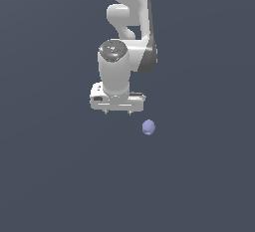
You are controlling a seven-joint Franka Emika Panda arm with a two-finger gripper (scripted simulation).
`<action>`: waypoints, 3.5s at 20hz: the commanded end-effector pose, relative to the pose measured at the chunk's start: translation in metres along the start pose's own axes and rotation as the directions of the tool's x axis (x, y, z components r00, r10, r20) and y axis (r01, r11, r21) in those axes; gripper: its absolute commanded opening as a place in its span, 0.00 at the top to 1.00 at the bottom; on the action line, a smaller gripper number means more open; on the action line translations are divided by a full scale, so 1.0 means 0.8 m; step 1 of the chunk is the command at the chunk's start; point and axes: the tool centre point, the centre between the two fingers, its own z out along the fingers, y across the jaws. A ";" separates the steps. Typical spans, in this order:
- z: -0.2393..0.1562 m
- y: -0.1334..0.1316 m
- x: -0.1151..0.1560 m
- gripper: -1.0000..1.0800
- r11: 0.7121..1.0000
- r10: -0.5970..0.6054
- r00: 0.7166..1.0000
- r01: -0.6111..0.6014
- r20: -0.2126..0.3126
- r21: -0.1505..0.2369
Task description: Pick up the object and move it to a goal position.
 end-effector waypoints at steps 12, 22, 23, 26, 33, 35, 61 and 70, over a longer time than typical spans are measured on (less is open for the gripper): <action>0.028 -0.063 0.006 0.04 0.997 0.074 0.997 -0.074 -0.015 0.005; 0.066 -0.148 0.004 0.04 0.984 0.176 0.984 -0.175 -0.033 0.019; 0.069 -0.154 0.004 0.04 0.983 0.183 0.983 -0.182 -0.034 0.020; 0.075 -0.168 0.002 0.04 0.980 0.200 0.979 -0.199 -0.036 0.023; 0.081 -0.182 0.000 0.04 0.976 0.216 0.976 -0.215 -0.038 0.026; 0.081 -0.181 0.000 0.04 0.977 0.213 0.976 -0.212 -0.037 0.026; 0.144 -0.183 0.003 1.00 0.976 0.216 0.976 -0.215 -0.038 0.026; 0.117 -0.194 0.001 1.00 0.976 0.217 0.976 -0.216 -0.039 0.027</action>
